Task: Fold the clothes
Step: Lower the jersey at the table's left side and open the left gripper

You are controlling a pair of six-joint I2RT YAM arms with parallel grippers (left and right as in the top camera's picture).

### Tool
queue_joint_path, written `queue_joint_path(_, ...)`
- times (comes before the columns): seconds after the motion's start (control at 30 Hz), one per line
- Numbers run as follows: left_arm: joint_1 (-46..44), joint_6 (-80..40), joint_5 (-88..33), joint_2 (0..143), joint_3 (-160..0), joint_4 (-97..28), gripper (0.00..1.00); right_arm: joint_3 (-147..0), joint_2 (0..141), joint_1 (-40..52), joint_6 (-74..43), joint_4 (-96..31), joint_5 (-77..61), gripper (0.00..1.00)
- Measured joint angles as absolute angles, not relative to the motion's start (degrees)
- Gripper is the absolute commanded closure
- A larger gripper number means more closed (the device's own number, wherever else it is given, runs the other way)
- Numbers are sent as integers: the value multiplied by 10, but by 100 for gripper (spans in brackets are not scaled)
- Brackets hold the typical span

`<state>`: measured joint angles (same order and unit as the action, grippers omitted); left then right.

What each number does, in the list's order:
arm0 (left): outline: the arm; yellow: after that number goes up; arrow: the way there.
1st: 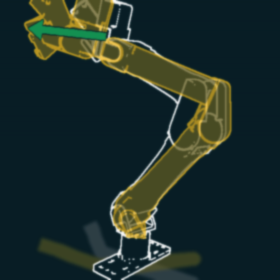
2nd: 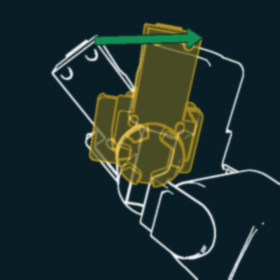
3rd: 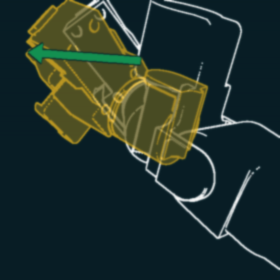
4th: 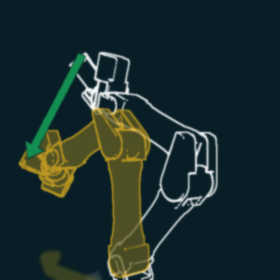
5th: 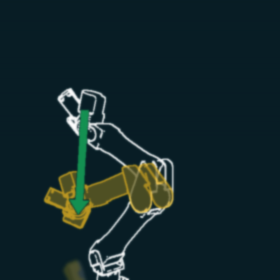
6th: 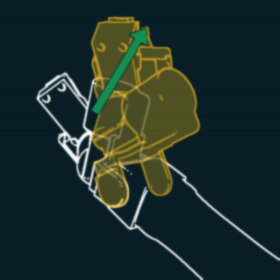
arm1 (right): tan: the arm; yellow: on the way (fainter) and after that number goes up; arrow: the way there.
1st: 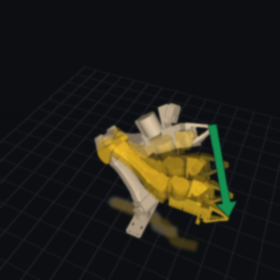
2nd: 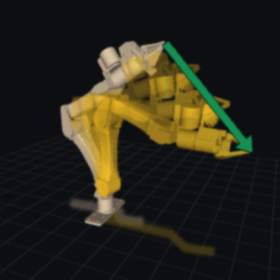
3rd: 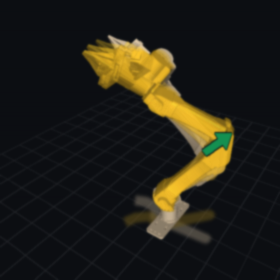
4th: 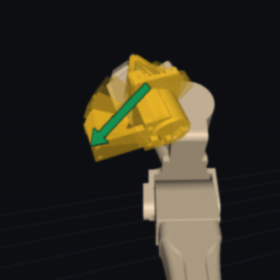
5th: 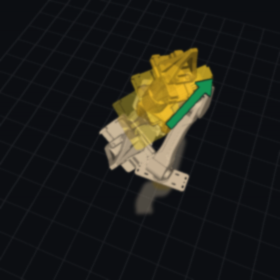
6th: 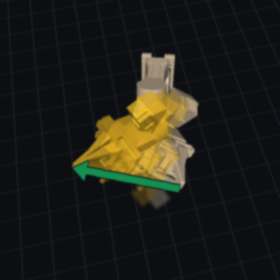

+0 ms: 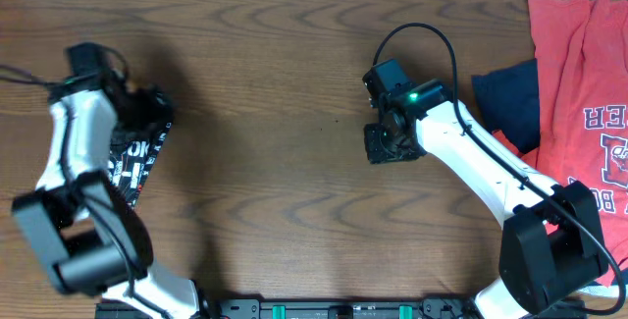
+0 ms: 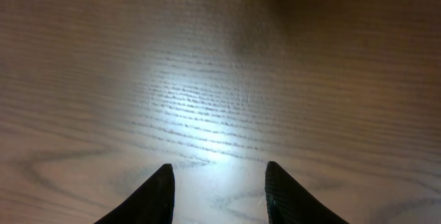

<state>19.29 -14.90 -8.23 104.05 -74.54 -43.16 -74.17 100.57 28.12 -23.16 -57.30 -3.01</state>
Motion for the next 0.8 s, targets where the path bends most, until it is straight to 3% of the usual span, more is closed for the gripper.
queue_joint_path(0.37, 185, -147, -51, 1124, -744, -398, 2, -742, 1006, 281, -232, -578, -30, 59)
queue_joint_path(0.8, 208, -145, -53, 1155, -746, -216, 2, -742, 1006, 279, -232, -593, -30, 59)
